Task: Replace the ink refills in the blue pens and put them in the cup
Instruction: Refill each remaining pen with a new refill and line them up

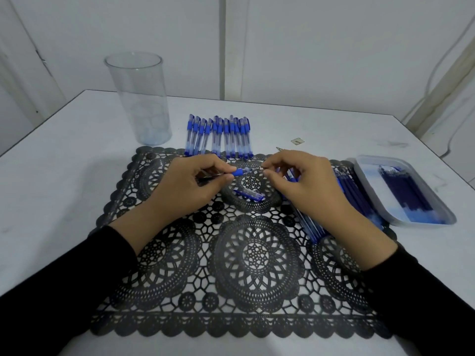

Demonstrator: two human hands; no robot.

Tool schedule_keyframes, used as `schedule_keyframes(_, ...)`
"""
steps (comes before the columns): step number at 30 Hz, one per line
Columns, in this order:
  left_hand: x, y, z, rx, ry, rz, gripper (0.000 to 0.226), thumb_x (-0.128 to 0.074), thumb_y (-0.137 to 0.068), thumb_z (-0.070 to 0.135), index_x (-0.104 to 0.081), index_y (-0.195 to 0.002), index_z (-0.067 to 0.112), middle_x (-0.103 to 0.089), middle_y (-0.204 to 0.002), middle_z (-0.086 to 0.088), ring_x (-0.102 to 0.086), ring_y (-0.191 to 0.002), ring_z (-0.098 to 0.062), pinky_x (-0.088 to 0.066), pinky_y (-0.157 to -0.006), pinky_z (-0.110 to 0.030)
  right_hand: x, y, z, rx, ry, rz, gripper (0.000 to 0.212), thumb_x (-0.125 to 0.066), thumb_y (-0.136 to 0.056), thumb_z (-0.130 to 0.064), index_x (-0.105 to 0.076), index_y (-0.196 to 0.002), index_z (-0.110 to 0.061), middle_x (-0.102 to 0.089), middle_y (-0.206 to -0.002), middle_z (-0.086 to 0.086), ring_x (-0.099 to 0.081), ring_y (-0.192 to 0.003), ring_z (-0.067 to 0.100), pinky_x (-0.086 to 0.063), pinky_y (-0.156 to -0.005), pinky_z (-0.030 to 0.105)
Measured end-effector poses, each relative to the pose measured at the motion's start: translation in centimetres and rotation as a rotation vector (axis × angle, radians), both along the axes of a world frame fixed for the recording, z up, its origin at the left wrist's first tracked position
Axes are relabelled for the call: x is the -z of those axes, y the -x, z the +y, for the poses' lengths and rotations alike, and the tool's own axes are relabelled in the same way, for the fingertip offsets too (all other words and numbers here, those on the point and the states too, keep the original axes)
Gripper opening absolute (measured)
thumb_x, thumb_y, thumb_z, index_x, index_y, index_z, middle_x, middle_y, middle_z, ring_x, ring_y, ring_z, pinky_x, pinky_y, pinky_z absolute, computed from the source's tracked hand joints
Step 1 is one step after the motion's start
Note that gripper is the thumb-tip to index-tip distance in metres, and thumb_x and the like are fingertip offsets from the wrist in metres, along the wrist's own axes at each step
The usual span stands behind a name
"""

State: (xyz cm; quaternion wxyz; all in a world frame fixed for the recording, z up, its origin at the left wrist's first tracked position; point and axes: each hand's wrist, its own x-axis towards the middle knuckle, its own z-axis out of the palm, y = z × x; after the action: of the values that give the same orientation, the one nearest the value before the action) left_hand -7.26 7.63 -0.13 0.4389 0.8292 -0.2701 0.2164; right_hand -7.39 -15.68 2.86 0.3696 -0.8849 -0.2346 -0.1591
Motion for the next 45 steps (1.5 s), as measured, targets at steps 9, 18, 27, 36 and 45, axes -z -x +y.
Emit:
schedule_keyframes(9, 0.0, 0.1, 0.0, 0.024, 0.006, -0.021, 0.016, -0.074, -0.085, 0.013, -0.074, -0.102, 0.013, -0.075, -0.092, 0.003, -0.072, -0.082, -0.009, -0.059, -0.073, -0.032, 0.0, 0.1, 0.4, -0.023, 0.013, -0.047, 0.01, -0.07, -0.088, -0.013, -0.073, -0.094, -0.02, -0.067, -0.08, -0.009, -0.057, -0.079, 0.006, -0.039, -0.069, 0.005)
schedule_keyframes(18, 0.2, 0.1, -0.3, 0.052, -0.004, -0.08, 0.017, -0.075, -0.086, 0.012, -0.074, -0.103, 0.012, -0.075, -0.092, 0.002, -0.071, -0.08, -0.012, -0.058, -0.068, -0.037, 0.0, 0.3, 1.0, -0.074, 0.042, -0.022, 0.005, -0.065, -0.093, -0.019, -0.07, -0.092, -0.018, -0.064, -0.078, -0.007, -0.056, -0.076, 0.009, -0.039, -0.066, 0.008)
schedule_keyframes(27, 0.2, 0.0, -0.3, 0.065, -0.018, -0.099, 0.017, -0.075, -0.084, 0.01, -0.075, -0.101, 0.008, -0.075, -0.091, 0.0, -0.072, -0.08, -0.011, -0.059, -0.069, -0.034, 0.1, 0.4, 0.6, -0.122, -0.018, 0.007, 0.013, -0.068, -0.09, -0.013, -0.065, -0.102, -0.016, -0.062, -0.089, -0.015, -0.055, -0.079, 0.005, -0.037, -0.071, 0.008)
schedule_keyframes(36, 0.1, 0.1, -0.4, 0.063, 0.0, -0.089, 0.016, -0.075, -0.086, 0.01, -0.074, -0.101, 0.008, -0.075, -0.091, 0.0, -0.071, -0.081, -0.008, -0.059, -0.072, -0.027, 0.4, 0.7, 1.1, -0.127, -0.059, 0.067, 0.013, -0.064, -0.093, -0.021, -0.068, -0.106, -0.019, -0.064, -0.083, -0.008, -0.054, -0.074, 0.006, -0.039, -0.066, 0.012)
schedule_keyframes(45, 0.1, 0.1, -0.5, 0.057, 0.018, -0.074, 0.016, -0.074, -0.085, 0.012, -0.074, -0.101, 0.01, -0.075, -0.09, 0.002, -0.071, -0.079, -0.007, -0.059, -0.072, -0.024, 0.5, 0.7, 1.2, -0.109, -0.11, 0.041, 0.013, -0.067, -0.091, -0.019, -0.069, -0.104, -0.019, -0.063, -0.082, -0.012, -0.055, -0.073, 0.007, -0.04, -0.067, 0.011)
